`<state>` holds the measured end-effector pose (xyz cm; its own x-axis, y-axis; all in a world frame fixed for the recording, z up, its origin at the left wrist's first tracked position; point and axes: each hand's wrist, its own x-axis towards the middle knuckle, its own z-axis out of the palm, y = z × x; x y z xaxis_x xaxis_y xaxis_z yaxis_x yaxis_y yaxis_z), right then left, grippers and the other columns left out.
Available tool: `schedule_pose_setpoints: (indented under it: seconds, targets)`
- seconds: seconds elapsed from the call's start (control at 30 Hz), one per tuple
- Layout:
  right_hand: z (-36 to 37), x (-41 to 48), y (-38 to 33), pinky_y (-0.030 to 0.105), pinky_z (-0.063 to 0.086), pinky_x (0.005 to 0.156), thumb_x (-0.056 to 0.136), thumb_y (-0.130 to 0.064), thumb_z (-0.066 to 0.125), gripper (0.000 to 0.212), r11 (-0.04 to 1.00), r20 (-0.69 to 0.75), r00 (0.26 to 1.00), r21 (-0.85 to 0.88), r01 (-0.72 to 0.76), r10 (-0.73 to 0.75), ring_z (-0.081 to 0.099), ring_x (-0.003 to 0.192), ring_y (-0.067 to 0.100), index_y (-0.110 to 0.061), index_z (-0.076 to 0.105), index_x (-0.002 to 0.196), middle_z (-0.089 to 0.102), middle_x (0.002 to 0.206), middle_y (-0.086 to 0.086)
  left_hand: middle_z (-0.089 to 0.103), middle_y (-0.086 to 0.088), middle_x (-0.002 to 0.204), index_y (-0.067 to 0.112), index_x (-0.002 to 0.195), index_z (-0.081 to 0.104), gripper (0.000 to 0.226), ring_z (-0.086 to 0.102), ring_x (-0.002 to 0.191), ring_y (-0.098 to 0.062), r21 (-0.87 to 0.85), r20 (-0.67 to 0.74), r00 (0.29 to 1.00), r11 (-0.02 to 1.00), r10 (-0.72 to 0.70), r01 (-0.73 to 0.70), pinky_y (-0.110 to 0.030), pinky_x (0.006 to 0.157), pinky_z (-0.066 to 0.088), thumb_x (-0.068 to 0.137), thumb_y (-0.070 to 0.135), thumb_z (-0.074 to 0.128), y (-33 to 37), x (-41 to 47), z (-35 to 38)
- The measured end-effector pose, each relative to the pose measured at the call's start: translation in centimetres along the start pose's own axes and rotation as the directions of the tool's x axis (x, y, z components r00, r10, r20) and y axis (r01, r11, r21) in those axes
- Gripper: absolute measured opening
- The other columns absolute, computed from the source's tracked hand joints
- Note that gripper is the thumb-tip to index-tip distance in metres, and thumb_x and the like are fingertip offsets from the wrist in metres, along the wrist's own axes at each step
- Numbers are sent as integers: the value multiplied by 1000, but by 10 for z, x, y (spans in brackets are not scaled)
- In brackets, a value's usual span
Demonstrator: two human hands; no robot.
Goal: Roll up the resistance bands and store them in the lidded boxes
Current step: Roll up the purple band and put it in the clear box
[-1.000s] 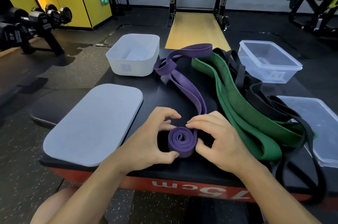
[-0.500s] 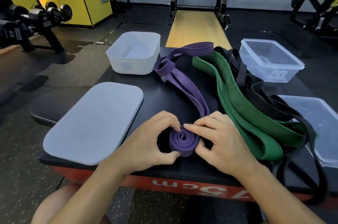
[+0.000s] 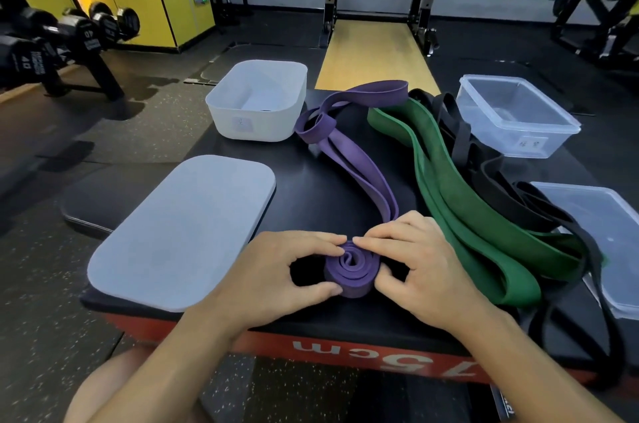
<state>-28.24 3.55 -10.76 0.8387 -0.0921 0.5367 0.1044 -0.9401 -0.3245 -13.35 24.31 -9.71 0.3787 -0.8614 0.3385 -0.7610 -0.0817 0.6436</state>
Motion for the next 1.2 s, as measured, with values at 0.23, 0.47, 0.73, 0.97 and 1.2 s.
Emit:
schedule_pose_setpoints:
  seconds: [0.23, 0.47, 0.73, 0.97, 1.2]
  targets:
    - [-4, 2, -3, 42, 36, 107, 73, -15, 75, 43, 1000, -3, 1000, 15, -26, 26, 47, 130, 11, -30, 75, 112, 52, 145, -18, 59, 17, 110, 29, 98, 56, 54, 60, 98, -10, 99, 13, 999, 994, 39, -40, -26, 78, 51, 68, 59, 90, 17, 16, 11]
    - [-4, 0, -2, 51, 18, 125, 73, -29, 67, 40, 993, 43, 996, 86, -83, 80, 47, 139, -1, -29, 70, 113, 65, 129, -26, 59, 13, 119, 27, 109, 60, 48, 63, 111, -18, -81, 50, 999, 997, 14, -10, -38, 93, 54, 72, 22, 90, 12, 20, 5]
    - [-7, 0, -6, 51, 9, 127, 73, -29, 73, 45, 977, 95, 990, 177, -123, 107, 48, 138, -3, -30, 57, 116, 65, 128, -25, 56, 8, 132, 37, 127, 43, 71, 57, 131, -8, -224, 127, 985, 964, -113, 139, -22, 112, 42, 76, 7, 81, 12, 19, 4]
    - [-9, 2, -9, 48, 9, 128, 72, -31, 74, 58, 977, 84, 991, 175, -119, 105, 50, 135, 0, -29, 56, 127, 64, 124, -22, 52, 21, 130, 38, 122, 47, 73, 57, 129, 3, -199, 116, 980, 963, -162, 183, -18, 104, 46, 70, 28, 96, 13, 20, 3]
    - [-12, 4, -10, 49, 12, 127, 71, -34, 76, 51, 982, 77, 992, 153, -109, 98, 53, 130, 3, -29, 59, 118, 62, 118, -20, 62, 22, 119, 41, 109, 59, 60, 56, 125, 1, -68, -3, 989, 987, -148, 147, -13, 98, 42, 64, 46, 97, 8, 21, 8]
